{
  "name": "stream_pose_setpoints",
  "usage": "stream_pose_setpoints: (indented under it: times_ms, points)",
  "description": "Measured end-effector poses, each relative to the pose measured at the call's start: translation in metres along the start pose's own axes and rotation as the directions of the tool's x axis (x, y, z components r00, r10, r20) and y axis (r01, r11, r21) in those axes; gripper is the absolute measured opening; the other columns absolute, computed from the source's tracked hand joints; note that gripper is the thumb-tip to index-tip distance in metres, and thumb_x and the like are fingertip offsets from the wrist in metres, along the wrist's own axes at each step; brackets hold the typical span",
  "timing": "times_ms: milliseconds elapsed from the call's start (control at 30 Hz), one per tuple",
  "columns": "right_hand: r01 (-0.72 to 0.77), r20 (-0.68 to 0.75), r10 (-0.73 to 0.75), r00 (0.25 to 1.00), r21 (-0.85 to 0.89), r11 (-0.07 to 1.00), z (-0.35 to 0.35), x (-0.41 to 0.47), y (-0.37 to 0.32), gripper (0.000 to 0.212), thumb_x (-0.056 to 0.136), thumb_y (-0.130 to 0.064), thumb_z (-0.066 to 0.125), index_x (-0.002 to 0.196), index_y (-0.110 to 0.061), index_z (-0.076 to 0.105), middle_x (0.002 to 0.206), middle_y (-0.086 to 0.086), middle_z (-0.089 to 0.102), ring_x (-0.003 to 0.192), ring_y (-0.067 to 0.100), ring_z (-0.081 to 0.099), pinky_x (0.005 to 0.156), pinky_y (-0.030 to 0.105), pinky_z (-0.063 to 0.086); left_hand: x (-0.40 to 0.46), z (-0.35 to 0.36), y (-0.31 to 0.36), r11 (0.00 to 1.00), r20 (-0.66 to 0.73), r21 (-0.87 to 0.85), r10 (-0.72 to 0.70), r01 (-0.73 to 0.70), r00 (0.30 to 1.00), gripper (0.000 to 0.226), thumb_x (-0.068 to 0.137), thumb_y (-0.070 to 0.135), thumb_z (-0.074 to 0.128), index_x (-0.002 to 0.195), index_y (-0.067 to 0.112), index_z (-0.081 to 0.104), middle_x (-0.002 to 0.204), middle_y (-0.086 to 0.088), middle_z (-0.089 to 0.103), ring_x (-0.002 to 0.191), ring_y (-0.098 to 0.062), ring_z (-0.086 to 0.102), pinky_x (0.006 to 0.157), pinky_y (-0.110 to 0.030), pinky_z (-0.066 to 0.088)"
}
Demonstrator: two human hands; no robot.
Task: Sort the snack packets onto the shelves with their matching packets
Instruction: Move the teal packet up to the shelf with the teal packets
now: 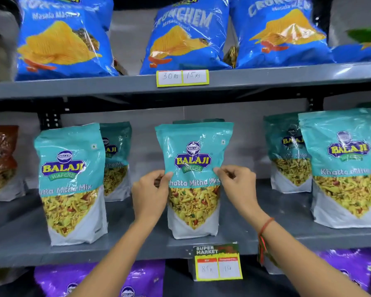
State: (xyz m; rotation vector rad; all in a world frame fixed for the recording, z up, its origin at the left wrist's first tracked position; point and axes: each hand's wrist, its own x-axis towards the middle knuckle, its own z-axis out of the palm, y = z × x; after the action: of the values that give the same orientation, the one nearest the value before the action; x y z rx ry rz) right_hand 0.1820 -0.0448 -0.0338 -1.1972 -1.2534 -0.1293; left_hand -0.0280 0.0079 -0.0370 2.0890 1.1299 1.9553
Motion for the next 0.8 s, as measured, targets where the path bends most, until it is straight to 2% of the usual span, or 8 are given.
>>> stream_pose_setpoints:
  times_ms: [133, 233, 333, 433, 500, 533, 633, 800]
  points:
    - [-0.048, 0.069, 0.043, 0.997, 0.08, 0.996, -0.001, -0.002, 0.003, 0.037, 0.089, -0.033, 0.068, 0.068, -0.002, 0.067, 0.056, 0.006, 0.061, 0.053, 0.005, 0.042, 0.051, 0.028, 0.034, 0.0, 0.0, -0.003, 0.997, 0.035, -0.063, -0.032, 0.034, 0.999, 0.019, 0.09, 0.035, 0.068, 0.087, 0.019, 0.078, 0.075, 0.013, 0.073, 0.071, -0.007, 0.07, 0.068, -0.039, 0.059]
    - [-0.205, 0.193, 0.175, 0.965, 0.146, 0.968, -0.008, -0.012, 0.009, 0.038, 0.079, -0.055, 0.071, 0.094, -0.02, 0.076, 0.084, -0.002, 0.078, 0.075, 0.002, 0.069, 0.065, 0.019, 0.051, -0.004, -0.005, -0.009, 0.972, 0.171, -0.177, -0.125, 0.155, 0.977, 0.035, 0.078, 0.061, 0.068, 0.096, 0.031, 0.073, 0.086, 0.019, 0.076, 0.079, 0.0, 0.071, 0.074, -0.035, 0.06]
    - [-0.346, 0.479, 0.272, 0.835, 0.072, 0.935, -0.016, -0.032, 0.025, 0.065, 0.056, -0.066, 0.081, 0.112, -0.041, 0.06, 0.109, -0.017, 0.073, 0.094, -0.011, 0.068, 0.077, 0.011, 0.052, -0.016, -0.014, -0.029, 0.91, 0.424, -0.182, -0.27, 0.373, 0.864, 0.093, 0.047, 0.084, 0.073, 0.127, 0.041, 0.054, 0.118, 0.019, 0.068, 0.1, -0.007, 0.07, 0.092, -0.038, 0.056]
    - [-0.257, 0.659, 0.293, 0.693, -0.154, 0.954, -0.017, -0.048, 0.033, 0.078, 0.056, -0.059, 0.085, 0.123, -0.044, 0.049, 0.122, -0.023, 0.066, 0.11, -0.009, 0.061, 0.092, 0.015, 0.048, -0.032, -0.021, -0.044, 0.894, 0.656, -0.006, -0.335, 0.449, 0.676, 0.126, 0.027, 0.077, 0.084, 0.138, 0.039, 0.038, 0.128, 0.011, 0.058, 0.115, -0.011, 0.062, 0.104, -0.039, 0.05]
    - [-0.177, 0.69, 0.266, 0.674, -0.199, 0.964, -0.015, -0.051, 0.033, 0.086, 0.058, -0.057, 0.086, 0.131, -0.042, 0.045, 0.124, -0.026, 0.062, 0.113, -0.007, 0.058, 0.089, 0.011, 0.045, -0.042, -0.02, -0.046, 0.896, 0.73, 0.064, -0.342, 0.439, 0.591, 0.111, 0.029, 0.065, 0.091, 0.126, 0.04, 0.045, 0.124, 0.016, 0.064, 0.109, -0.002, 0.065, 0.1, -0.032, 0.052]
    - [-0.14, 0.69, 0.248, 0.68, -0.209, 0.968, -0.013, -0.051, 0.032, 0.087, 0.057, -0.056, 0.086, 0.133, -0.041, 0.044, 0.122, -0.026, 0.061, 0.112, -0.005, 0.058, 0.086, 0.009, 0.044, -0.045, -0.017, -0.046, 0.898, 0.731, 0.069, -0.343, 0.435, 0.591, 0.098, 0.032, 0.058, 0.093, 0.118, 0.038, 0.05, 0.119, 0.016, 0.069, 0.104, 0.002, 0.067, 0.097, -0.03, 0.054]
    - [-0.102, 0.673, 0.227, 0.704, -0.221, 0.97, -0.011, -0.049, 0.032, 0.083, 0.056, -0.054, 0.087, 0.127, -0.041, 0.046, 0.116, -0.025, 0.062, 0.106, -0.005, 0.059, 0.079, 0.007, 0.045, -0.048, -0.007, -0.045, 0.92, 0.667, 0.086, -0.339, 0.384, 0.663, 0.075, 0.036, 0.049, 0.093, 0.102, 0.036, 0.059, 0.101, 0.017, 0.076, 0.089, 0.005, 0.071, 0.088, -0.033, 0.059]
    - [-0.114, 0.634, 0.229, 0.739, -0.218, 0.969, -0.02, -0.043, 0.041, 0.076, 0.054, -0.049, 0.09, 0.12, -0.038, 0.053, 0.116, -0.023, 0.067, 0.104, -0.007, 0.062, 0.081, 0.004, 0.046, -0.047, 0.009, -0.036, 0.931, 0.64, 0.086, -0.324, 0.354, 0.697, 0.073, 0.034, 0.053, 0.09, 0.099, 0.033, 0.062, 0.098, 0.016, 0.076, 0.084, 0.004, 0.071, 0.082, -0.029, 0.06]
